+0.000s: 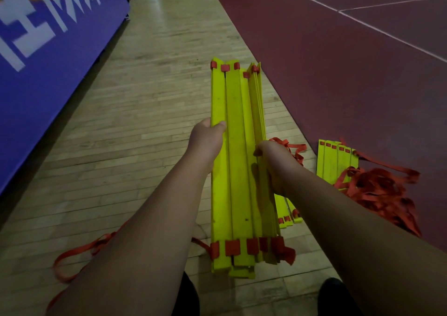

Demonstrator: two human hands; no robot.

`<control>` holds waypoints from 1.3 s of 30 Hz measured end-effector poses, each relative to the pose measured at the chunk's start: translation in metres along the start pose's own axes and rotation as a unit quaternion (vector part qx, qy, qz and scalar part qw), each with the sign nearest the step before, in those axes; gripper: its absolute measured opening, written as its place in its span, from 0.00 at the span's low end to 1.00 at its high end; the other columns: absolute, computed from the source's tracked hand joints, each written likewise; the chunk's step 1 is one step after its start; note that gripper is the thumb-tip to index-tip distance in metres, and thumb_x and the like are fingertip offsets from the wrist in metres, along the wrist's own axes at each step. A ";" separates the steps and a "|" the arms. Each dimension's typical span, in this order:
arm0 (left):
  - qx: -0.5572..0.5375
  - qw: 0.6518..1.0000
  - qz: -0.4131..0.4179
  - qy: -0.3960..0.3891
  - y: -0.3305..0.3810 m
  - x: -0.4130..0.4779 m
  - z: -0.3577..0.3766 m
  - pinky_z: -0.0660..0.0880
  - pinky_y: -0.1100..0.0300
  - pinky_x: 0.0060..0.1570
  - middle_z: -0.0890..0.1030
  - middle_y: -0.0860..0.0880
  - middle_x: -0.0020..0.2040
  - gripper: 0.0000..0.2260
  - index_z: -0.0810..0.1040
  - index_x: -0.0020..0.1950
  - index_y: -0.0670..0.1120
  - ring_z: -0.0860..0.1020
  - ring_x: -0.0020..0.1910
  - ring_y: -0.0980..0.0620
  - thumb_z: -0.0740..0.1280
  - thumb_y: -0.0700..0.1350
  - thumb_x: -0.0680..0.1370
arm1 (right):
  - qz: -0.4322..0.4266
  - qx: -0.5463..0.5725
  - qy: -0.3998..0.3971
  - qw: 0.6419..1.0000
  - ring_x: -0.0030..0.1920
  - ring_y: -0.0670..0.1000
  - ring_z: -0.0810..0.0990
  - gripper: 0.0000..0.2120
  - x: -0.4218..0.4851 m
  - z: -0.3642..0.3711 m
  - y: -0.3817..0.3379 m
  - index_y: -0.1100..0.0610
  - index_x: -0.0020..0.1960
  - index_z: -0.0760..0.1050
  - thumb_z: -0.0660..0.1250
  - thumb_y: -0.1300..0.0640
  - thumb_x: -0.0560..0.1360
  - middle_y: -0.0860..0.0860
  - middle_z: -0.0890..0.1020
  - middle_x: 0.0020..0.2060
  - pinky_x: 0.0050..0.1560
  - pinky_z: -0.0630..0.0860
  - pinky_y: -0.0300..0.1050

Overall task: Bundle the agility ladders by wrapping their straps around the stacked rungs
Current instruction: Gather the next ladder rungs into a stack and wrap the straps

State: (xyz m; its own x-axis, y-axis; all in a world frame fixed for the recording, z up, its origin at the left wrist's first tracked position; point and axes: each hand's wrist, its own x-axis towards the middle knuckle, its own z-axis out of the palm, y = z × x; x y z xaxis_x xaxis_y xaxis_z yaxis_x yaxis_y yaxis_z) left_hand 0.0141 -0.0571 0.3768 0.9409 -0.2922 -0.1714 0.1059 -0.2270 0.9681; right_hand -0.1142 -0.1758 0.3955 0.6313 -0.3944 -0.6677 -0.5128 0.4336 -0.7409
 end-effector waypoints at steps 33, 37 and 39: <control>-0.039 0.999 -0.034 0.008 -0.015 -0.003 0.015 0.86 0.42 0.52 0.88 0.48 0.48 0.11 0.82 0.49 0.51 0.88 0.48 0.45 0.82 0.42 0.74 | -0.236 -0.229 -0.030 0.944 0.51 0.54 0.87 0.14 0.022 0.001 0.023 0.44 0.66 0.78 0.68 0.49 0.81 0.51 0.87 0.51 0.54 0.85 0.58; -0.071 0.995 -0.067 -0.008 -0.009 -0.008 0.018 0.84 0.40 0.58 0.89 0.46 0.50 0.12 0.84 0.53 0.50 0.87 0.52 0.44 0.81 0.50 0.74 | -0.237 -0.204 -0.022 0.950 0.41 0.51 0.85 0.09 0.025 -0.001 0.021 0.48 0.62 0.80 0.66 0.53 0.83 0.49 0.85 0.42 0.40 0.80 0.47; -0.097 0.991 -0.095 -0.019 -0.005 -0.010 0.018 0.83 0.35 0.59 0.89 0.43 0.52 0.16 0.85 0.57 0.48 0.87 0.54 0.40 0.78 0.51 0.72 | -0.219 -0.171 -0.036 0.960 0.46 0.54 0.87 0.10 0.025 -0.002 0.021 0.49 0.64 0.80 0.66 0.53 0.84 0.52 0.87 0.47 0.46 0.85 0.54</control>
State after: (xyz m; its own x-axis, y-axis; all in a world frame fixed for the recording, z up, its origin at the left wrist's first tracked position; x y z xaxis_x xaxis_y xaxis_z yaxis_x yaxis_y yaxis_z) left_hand -0.0015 -0.0704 0.3707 0.8861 -0.2965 -0.3563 0.3422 -0.1002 0.9343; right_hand -0.1102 -0.1777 0.3630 0.8625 -0.4151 -0.2894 -0.3424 -0.0577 -0.9378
